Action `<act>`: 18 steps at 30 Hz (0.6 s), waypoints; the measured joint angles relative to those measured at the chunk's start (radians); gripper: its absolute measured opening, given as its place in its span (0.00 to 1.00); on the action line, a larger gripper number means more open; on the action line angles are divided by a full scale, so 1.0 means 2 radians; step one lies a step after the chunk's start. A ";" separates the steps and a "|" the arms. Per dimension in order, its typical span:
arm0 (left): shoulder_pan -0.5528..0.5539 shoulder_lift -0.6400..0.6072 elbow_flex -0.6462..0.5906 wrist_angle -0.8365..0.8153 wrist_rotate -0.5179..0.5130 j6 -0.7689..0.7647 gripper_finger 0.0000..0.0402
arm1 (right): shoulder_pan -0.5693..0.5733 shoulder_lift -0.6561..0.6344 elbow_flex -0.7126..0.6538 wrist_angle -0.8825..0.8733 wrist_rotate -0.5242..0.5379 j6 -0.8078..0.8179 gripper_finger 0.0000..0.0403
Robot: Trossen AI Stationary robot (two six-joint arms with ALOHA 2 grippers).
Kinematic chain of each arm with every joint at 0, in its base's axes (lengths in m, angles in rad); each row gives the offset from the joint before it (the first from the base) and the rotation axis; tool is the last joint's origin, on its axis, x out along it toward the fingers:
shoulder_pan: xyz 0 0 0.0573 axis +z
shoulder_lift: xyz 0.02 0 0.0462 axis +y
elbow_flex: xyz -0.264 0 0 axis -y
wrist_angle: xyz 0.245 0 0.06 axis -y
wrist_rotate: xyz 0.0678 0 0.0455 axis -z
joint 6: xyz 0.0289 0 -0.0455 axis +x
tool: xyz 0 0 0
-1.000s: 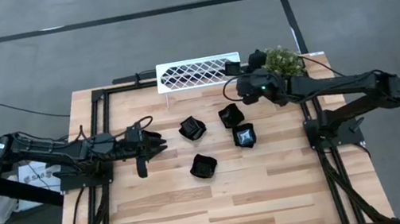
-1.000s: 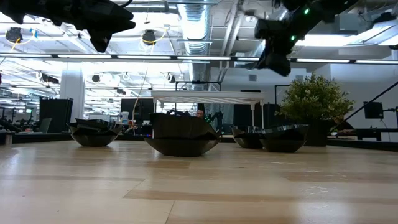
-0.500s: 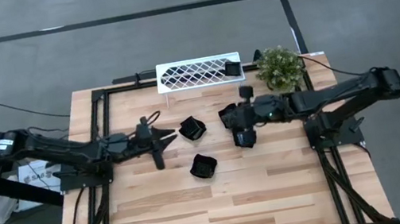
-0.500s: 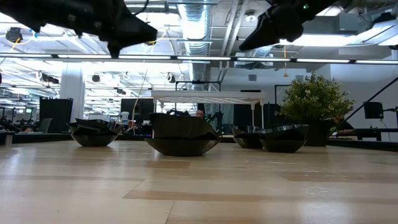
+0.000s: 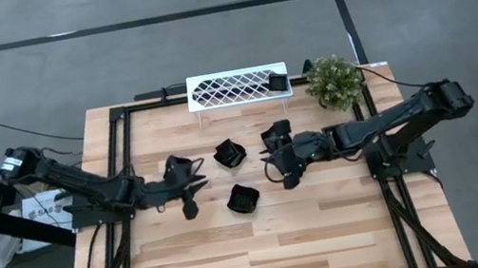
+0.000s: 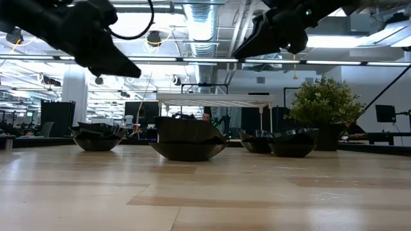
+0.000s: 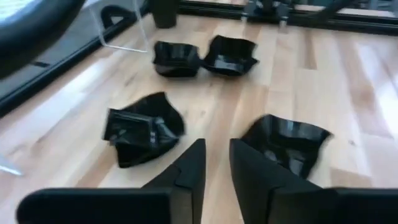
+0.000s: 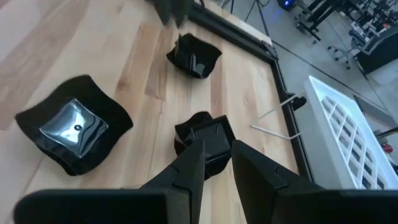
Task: Pick & Place Mini shaped plates
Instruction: Stack the black square plate on top of the black square plate on the shelf
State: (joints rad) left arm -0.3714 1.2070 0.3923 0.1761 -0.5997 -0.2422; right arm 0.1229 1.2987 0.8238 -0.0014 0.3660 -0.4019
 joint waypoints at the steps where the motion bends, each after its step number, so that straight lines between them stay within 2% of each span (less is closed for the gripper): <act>1: -0.006 -0.001 0.000 -0.008 0.001 -0.003 0.16 | -0.002 0.000 0.000 -0.001 0.000 0.000 0.19; 5: -0.018 -0.002 0.000 -0.051 0.018 -0.031 0.13 | -0.010 -0.001 0.000 0.001 0.000 0.001 0.19; 9: -0.017 -0.002 -0.015 -0.051 0.030 -0.079 0.12 | -0.007 -0.002 0.000 -0.008 0.000 0.006 0.19; 16: -0.017 -0.002 -0.051 -0.054 0.065 -0.080 0.22 | -0.001 0.000 0.000 -0.036 0.000 0.011 0.19; 18: -0.017 -0.002 -0.053 -0.052 0.089 -0.088 0.25 | -0.001 -0.001 0.000 -0.036 0.000 0.013 0.19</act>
State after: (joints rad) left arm -0.4053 1.2037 0.2867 0.0717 -0.4219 -0.4188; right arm 0.1211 1.2961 0.8234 -0.0738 0.3663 -0.3756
